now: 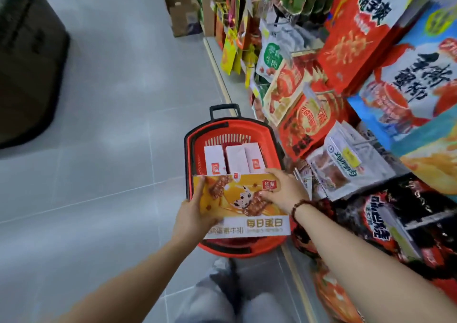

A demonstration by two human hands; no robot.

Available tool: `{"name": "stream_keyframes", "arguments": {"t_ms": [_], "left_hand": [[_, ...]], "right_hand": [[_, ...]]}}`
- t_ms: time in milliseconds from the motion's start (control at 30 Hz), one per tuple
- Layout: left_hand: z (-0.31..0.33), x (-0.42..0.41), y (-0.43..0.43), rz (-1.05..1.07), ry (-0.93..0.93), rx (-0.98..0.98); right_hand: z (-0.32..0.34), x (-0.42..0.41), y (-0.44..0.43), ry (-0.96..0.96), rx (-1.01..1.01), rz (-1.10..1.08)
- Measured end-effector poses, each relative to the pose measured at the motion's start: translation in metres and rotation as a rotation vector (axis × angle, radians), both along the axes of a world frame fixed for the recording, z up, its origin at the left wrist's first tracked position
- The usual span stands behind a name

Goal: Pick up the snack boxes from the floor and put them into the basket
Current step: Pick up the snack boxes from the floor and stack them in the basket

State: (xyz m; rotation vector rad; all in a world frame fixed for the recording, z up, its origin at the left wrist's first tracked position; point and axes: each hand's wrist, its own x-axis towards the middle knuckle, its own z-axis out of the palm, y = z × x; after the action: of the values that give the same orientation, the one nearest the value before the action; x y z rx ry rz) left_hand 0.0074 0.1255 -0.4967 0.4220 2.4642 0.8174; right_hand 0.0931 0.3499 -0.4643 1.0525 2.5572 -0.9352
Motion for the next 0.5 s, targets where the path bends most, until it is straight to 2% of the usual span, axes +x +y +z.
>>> {"name": "stream_keyframes", "arguments": {"t_ms": [500], "left_hand": [[-0.145, -0.016, 0.061, 0.095, -0.31, -0.18]], "right_hand": [[-0.162, -0.048, 0.059, -0.312, -0.132, 0.022]]}}
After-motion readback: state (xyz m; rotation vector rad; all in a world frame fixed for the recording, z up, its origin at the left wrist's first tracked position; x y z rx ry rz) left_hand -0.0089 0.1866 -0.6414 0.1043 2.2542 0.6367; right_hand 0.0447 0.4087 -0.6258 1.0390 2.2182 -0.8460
